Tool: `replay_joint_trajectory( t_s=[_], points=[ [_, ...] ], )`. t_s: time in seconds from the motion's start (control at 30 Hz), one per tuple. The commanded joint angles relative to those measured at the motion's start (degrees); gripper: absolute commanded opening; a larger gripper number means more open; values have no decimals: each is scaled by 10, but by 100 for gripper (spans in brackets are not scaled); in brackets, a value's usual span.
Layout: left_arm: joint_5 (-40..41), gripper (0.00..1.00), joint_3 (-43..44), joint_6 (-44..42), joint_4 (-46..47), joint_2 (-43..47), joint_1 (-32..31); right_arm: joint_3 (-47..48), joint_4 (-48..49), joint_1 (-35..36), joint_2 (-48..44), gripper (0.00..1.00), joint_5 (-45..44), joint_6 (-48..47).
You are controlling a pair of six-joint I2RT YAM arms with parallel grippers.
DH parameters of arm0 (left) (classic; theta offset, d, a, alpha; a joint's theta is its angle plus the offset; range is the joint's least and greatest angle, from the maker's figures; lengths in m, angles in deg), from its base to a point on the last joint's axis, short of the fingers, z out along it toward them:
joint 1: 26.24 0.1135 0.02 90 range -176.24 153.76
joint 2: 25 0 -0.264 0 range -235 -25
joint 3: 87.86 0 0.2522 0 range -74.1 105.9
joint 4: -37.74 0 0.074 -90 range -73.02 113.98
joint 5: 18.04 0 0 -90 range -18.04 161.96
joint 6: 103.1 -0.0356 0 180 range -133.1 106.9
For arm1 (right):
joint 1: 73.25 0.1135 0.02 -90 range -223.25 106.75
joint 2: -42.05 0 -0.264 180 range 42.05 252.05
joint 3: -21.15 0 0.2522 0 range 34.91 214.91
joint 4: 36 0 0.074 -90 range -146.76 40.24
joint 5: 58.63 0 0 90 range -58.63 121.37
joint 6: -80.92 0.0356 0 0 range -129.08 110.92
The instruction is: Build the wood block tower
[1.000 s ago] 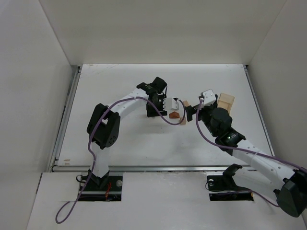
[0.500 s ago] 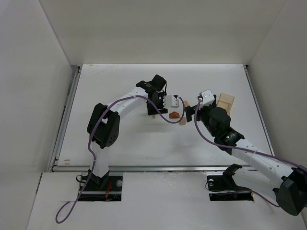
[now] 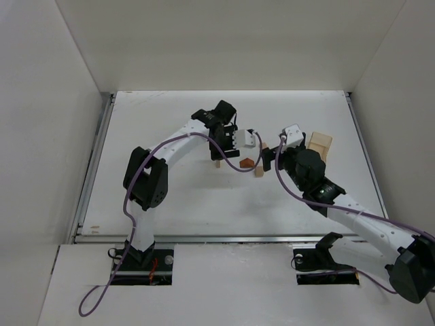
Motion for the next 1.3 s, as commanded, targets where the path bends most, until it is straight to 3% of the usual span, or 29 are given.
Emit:
replay_joint_trajectory(
  t_s=[0.0, 0.33, 0.63, 0.8, 0.9, 1.0, 1.13, 1.17, 1.27],
  points=[
    [-34, 59, 27, 7, -26, 18, -2, 33, 3, -8, 0, 100, 5, 29],
    [-97, 59, 51, 96, -37, 46, 9, 91, -56, -53, 11, 100, -2, 109],
    [-162, 59, 27, 257, 72, 123, 43, 131, -54, -105, 17, 100, 75, 151],
    [-99, 59, -29, 356, 152, 178, 55, 200, -123, -130, 86, 100, 91, 164],
    [-26, 59, -52, 432, 204, 195, 66, 278, -225, -144, 209, 100, 110, 137],
    [31, 59, -40, 470, 197, 195, 80, 332, -312, -149, 279, 94, 105, 123],
    [51, 59, -47, 475, 202, 207, 93, 352, -326, -155, 346, 79, 117, 96],
    [51, 59, -52, 475, 202, 207, 100, 361, -331, -155, 358, 69, 117, 96],
    [40, 59, -52, 460, 196, 207, 113, 390, -359, -155, 418, 61, 117, 91]
  ],
)
